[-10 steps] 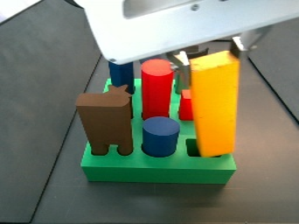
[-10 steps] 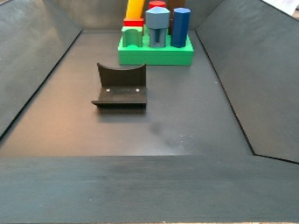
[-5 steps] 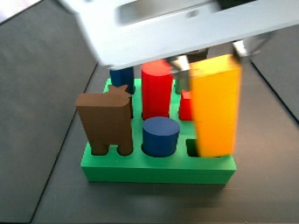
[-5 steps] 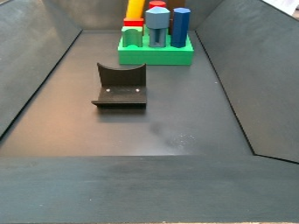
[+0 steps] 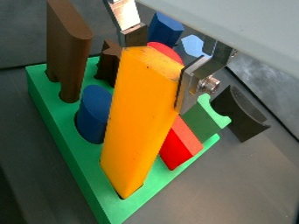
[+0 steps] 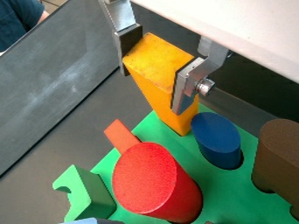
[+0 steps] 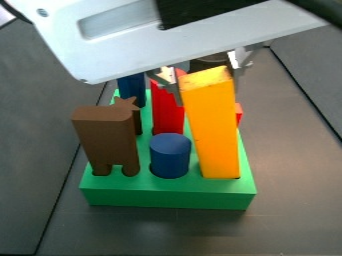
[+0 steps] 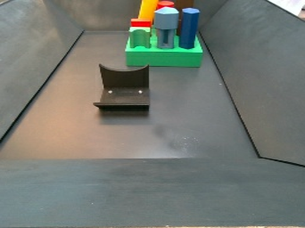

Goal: Pick up the rectangle object. Move up. Move to above the board. Insert the rectangle object.
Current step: Insert the rectangle object.

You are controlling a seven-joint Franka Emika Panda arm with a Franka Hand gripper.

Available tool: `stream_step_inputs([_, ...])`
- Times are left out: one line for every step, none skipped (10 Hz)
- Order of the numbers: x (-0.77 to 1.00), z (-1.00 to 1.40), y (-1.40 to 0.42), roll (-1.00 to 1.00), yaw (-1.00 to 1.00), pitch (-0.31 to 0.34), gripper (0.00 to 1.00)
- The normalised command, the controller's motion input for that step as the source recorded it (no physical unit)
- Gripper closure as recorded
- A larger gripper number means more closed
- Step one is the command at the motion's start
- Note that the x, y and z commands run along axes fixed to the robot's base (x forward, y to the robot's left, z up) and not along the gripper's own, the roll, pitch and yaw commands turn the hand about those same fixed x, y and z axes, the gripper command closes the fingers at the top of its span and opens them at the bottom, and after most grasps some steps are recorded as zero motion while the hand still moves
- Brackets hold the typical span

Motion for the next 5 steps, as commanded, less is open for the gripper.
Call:
stream_step_inputs([-0.24, 0.00, -0.06, 0.03, 0.00, 0.000, 1.00])
stream_step_inputs([-0.21, -0.30, 0.00, 0.24, 0.07, -0.050, 1.00])
stream_step_inputs([-0.15, -0.50, 0.03, 0.41, 0.05, -0.084, 1.00])
stream_step_inputs([-0.15, -0.51, 0.06, 0.41, 0.05, -0.091, 1.00])
stream_step_inputs([-0.21, -0.53, 0.02, 0.35, 0.00, -0.123, 1.00])
